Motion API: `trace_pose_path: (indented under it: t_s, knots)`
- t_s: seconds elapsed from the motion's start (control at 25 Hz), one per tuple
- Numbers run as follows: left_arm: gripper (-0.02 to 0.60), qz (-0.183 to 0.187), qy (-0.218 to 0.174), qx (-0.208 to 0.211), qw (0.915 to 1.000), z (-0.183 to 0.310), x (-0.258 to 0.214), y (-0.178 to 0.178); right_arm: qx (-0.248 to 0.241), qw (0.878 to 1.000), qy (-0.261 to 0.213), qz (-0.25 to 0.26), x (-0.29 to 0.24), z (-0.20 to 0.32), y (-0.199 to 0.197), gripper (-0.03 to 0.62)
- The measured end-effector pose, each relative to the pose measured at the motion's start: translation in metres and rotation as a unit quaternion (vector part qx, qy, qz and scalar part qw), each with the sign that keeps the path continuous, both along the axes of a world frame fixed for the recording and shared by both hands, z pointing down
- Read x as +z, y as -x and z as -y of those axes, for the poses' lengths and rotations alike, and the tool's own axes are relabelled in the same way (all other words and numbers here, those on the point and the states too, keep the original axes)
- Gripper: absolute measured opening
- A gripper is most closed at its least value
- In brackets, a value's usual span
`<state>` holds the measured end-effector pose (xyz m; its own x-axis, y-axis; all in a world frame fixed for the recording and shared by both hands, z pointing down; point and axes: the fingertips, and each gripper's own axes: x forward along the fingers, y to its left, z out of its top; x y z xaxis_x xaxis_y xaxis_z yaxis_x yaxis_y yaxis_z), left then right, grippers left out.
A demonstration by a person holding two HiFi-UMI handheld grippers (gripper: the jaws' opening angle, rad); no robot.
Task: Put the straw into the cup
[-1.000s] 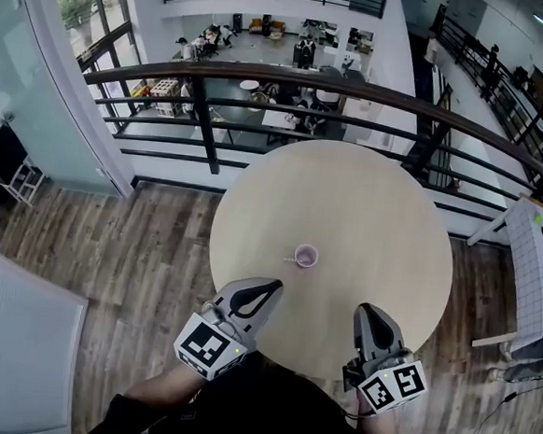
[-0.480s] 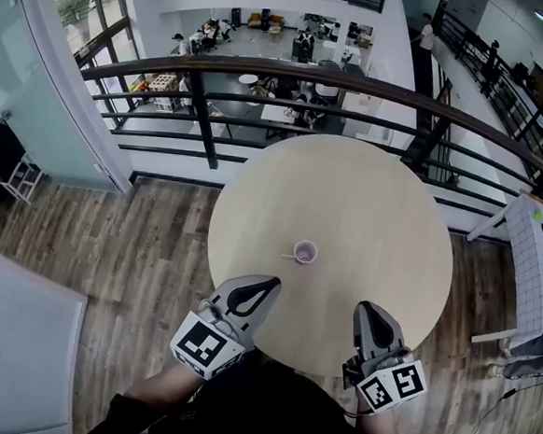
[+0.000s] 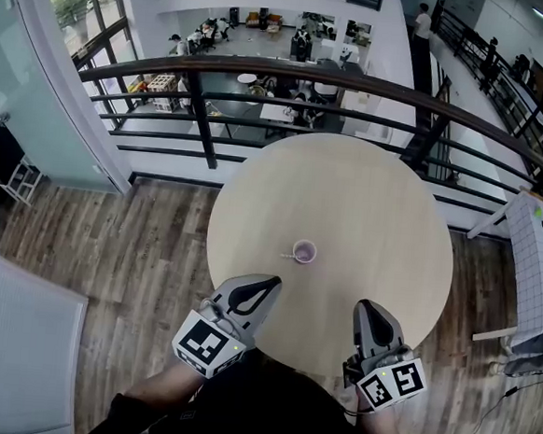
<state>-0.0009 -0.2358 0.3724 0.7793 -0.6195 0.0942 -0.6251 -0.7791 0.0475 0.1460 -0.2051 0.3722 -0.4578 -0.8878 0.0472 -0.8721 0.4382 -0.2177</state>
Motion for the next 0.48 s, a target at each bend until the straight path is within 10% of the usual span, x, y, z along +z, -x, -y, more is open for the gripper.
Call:
trace_pose_path:
  t_s: [0.48]
  knots:
    - [0.006, 0.002, 0.001, 0.001, 1.0000, 0.0016, -0.0004, 0.0016, -0.002, 1.000, 0.003, 0.001, 0.0020, 0.0031, 0.0021, 0.020]
